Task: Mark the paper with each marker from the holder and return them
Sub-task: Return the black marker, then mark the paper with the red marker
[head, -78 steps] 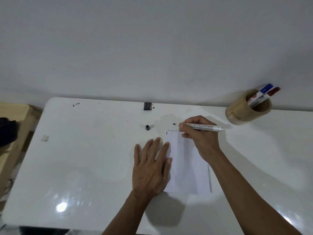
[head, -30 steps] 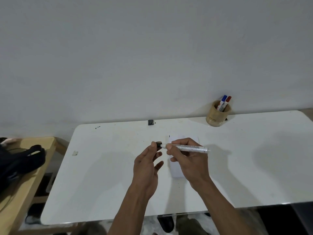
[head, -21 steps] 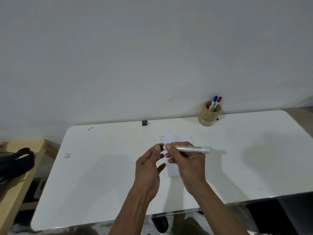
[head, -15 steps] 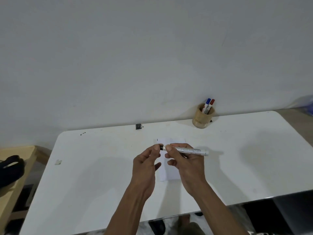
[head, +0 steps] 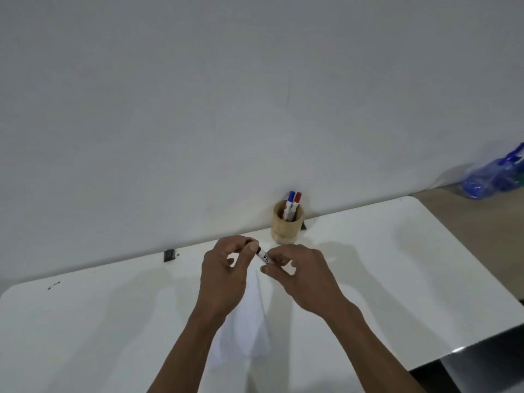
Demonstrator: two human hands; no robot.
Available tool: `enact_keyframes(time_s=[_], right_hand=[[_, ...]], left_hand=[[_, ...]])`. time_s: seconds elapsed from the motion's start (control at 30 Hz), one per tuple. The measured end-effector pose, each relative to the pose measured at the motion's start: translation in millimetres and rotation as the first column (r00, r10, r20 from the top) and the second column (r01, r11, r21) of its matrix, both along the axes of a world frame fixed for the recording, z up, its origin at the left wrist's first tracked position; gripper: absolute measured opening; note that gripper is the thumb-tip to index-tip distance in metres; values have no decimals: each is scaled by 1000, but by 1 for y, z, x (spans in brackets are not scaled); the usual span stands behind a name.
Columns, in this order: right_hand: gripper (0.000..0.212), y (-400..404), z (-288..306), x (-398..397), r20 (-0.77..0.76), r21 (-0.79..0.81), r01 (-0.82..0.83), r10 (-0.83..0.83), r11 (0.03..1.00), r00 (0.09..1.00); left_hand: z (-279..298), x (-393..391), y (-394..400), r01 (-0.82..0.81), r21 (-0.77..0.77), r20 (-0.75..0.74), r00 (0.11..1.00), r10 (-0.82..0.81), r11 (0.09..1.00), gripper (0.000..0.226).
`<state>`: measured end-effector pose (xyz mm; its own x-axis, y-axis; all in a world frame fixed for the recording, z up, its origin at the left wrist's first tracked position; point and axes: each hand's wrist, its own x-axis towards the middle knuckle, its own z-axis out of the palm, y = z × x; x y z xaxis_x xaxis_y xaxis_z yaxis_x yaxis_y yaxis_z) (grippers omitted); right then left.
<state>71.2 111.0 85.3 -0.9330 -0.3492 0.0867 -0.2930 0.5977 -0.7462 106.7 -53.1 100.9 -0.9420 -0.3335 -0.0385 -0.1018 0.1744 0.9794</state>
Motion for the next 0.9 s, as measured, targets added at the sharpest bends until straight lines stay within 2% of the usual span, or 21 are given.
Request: enact_keyframes(time_s=[0.07,0.1,0.2,0.3,0.4,0.53,0.6,0.73,0.9], right_hand=[[10,14,-8,-16,-26,-21,6,-7,1000,1000],[11,22,-12,-24,-36,-41,16,-18,999,999],[38,43,-17,-48,25,-187,151,-149,971,989],[65,57,-19,-79,79,-322,312,-303,894,950],[65,58,-18,-110,66,-432,353,-361,830,930],[53,46,-21,-140,30,-468,351,-382,811,924],[48,40,-28,-149,13,-429,345,-376,835,926],[43,35,-46,-155,42,-384,333,-344,861,938],[40,30,-70,-158,62,-315,334,-332,889,941]], left_hand=[[-2,-18,15,46,-70,8,999,-45,996,6],[-4,-26,22,62,-83,31,998,-59,995,14],[-20,-48,39,44,-70,127,991,-35,997,39],[-48,-72,50,-5,-182,206,978,43,983,58],[-68,-97,61,-36,-273,231,968,101,961,76],[-82,-128,72,-30,-262,269,958,103,964,93],[-85,-139,76,-30,-236,271,958,95,971,94],[-86,-149,80,-16,-245,217,974,70,969,76],[-91,-148,80,-18,-227,154,987,54,974,69]])
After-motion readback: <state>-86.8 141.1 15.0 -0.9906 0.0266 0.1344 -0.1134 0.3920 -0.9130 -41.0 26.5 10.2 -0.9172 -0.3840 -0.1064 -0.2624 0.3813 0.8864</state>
